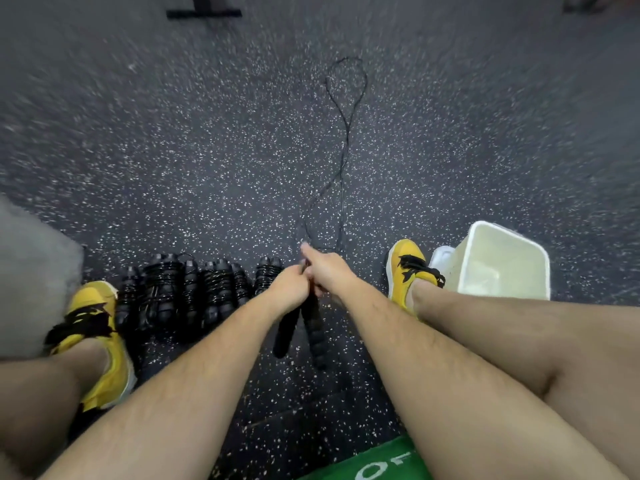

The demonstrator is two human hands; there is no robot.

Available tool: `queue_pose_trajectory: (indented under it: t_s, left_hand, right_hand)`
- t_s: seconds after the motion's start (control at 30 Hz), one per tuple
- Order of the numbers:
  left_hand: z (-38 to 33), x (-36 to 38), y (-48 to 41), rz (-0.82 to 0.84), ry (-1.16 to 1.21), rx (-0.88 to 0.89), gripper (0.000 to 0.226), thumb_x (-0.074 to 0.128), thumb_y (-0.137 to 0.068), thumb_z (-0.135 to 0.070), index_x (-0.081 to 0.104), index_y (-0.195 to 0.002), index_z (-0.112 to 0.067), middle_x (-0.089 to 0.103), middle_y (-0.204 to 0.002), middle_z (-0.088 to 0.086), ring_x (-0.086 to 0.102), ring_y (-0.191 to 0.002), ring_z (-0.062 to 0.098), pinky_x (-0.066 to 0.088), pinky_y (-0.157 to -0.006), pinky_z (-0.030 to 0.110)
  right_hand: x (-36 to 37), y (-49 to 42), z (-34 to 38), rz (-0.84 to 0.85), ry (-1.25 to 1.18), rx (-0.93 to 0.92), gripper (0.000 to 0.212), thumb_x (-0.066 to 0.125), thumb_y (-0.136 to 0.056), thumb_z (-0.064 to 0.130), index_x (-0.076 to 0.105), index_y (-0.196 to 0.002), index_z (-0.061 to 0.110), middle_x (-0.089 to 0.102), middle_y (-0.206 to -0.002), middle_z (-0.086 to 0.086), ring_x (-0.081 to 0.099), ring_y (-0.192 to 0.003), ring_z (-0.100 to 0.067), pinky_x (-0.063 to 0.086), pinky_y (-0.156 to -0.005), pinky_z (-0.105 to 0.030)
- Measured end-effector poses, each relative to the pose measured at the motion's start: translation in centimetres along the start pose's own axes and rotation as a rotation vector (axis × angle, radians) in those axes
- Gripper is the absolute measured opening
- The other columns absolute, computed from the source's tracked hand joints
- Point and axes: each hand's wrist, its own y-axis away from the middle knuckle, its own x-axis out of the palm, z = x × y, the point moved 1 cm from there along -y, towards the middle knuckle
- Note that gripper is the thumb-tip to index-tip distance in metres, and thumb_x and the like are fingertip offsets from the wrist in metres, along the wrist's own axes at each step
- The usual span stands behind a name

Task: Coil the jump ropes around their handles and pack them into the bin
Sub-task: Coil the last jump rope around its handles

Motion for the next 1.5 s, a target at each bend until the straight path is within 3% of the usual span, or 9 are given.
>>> queue_pose_trajectory:
  t_s: [0.1,0.37,0.63,0.87,1.0,1.17,1.27,1.33,1.5]
  left_hand:
    - [-3.5,-1.0,2.6,-0.045,-0.052,0.076,0.031,0.040,-0.105,-0.014,0.065,-0.123,-0.006,0.068,-0.111,0.009,0.064,-0.105,0.028,0.050,-0.079,0.028]
    - [-12.0,-4.8,11.1,-0.146,-0.018,0.298,0.021,0.054,-0.098,-0.028,0.073,-0.099,-0.020,0.077,-0.098,0.005,0.072,-0.099,0.026,0.055,-0.094,0.042]
    - [-21.2,-9.2,19.2,-0.401,-0.195,0.532,0.021,0.054,-0.101,-0.025,0.064,-0.086,-0.014,0.065,-0.079,0.006,0.052,-0.070,0.019,0.039,-0.063,0.033]
    - [-26.1,-15.7,20.2,-0.498,-0.100,0.690,0.026,0.071,-0.090,-0.032,0.070,-0.071,-0.014,0.059,-0.065,0.001,0.051,-0.064,0.013,0.051,-0.066,0.042]
    - [-27.0,-18.4,18.7,-0.534,-0.142,0.701,0.037,0.069,-0.093,-0.030,0.065,-0.074,0.001,0.048,-0.061,0.002,0.039,-0.058,0.013,0.032,-0.059,0.032]
    - [-26.0,-21.0,15.5,-0.549,0.292,0.641,0.032,0.066,-0.096,-0.023,0.068,-0.073,-0.001,0.058,-0.066,0.007,0.054,-0.064,0.018,0.048,-0.066,0.033]
    - [-25.5,-21.3,14.3,-0.476,0.594,0.529,0.020,0.065,-0.098,-0.020,0.071,-0.087,-0.004,0.070,-0.081,0.009,0.066,-0.070,0.017,0.056,-0.066,0.025]
    - [-25.4,-21.9,13.7,-0.449,0.636,0.519,0.022,0.065,-0.098,-0.021,0.069,-0.090,-0.002,0.069,-0.085,0.009,0.066,-0.073,0.016,0.056,-0.064,0.021]
    - [-23.9,-25.6,13.2,-0.800,-0.173,0.485,0.040,0.049,-0.100,-0.043,0.067,-0.084,-0.011,0.073,-0.082,-0.001,0.070,-0.078,0.021,0.056,-0.074,0.035]
  right_hand:
    - [-1.2,2.3,3.2,-0.039,0.183,-0.147,0.034,0.059,-0.094,0.035,0.073,-0.097,0.003,0.069,-0.082,-0.006,0.063,-0.075,-0.022,0.052,-0.071,-0.032]
    - [-5.2,12.7,12.4,-0.152,0.294,-0.465,0.032,0.063,-0.093,0.035,0.075,-0.096,0.006,0.074,-0.089,-0.011,0.068,-0.084,-0.027,0.053,-0.076,-0.033]
    - [-8.2,22.4,21.0,-0.247,0.252,-0.752,0.032,0.067,-0.091,0.040,0.070,-0.080,0.010,0.067,-0.072,-0.002,0.056,-0.069,-0.015,0.047,-0.069,-0.031]
    - [-8.1,24.2,26.7,-0.189,0.031,-0.896,0.028,0.067,-0.091,0.042,0.078,-0.080,0.019,0.072,-0.073,0.005,0.063,-0.072,-0.008,0.052,-0.076,-0.030]
    - [-6.8,23.1,28.4,-0.173,0.022,-0.898,0.033,0.057,-0.098,0.043,0.077,-0.092,0.017,0.075,-0.086,0.004,0.063,-0.075,-0.004,0.048,-0.068,-0.015]
    - [-4.6,21.1,26.7,-0.031,0.255,-0.900,0.058,0.071,-0.076,0.056,0.050,-0.125,0.033,0.062,-0.118,0.016,0.060,-0.104,-0.002,0.049,-0.089,-0.028]
    - [-3.0,19.2,26.8,-0.311,0.725,-0.931,0.094,0.075,-0.063,0.065,0.030,-0.138,0.031,0.049,-0.128,0.009,0.053,-0.115,-0.016,0.049,-0.092,-0.043]
    - [-2.3,18.3,27.7,-0.448,0.832,-0.953,0.078,0.075,-0.070,0.051,0.032,-0.130,0.024,0.050,-0.123,0.001,0.056,-0.112,-0.027,0.050,-0.085,-0.043]
    - [-2.9,16.7,29.6,-0.457,0.989,-0.996,0.051,0.070,-0.076,0.038,0.036,-0.110,0.022,0.055,-0.111,-0.001,0.061,-0.098,-0.028,0.039,-0.067,-0.035]
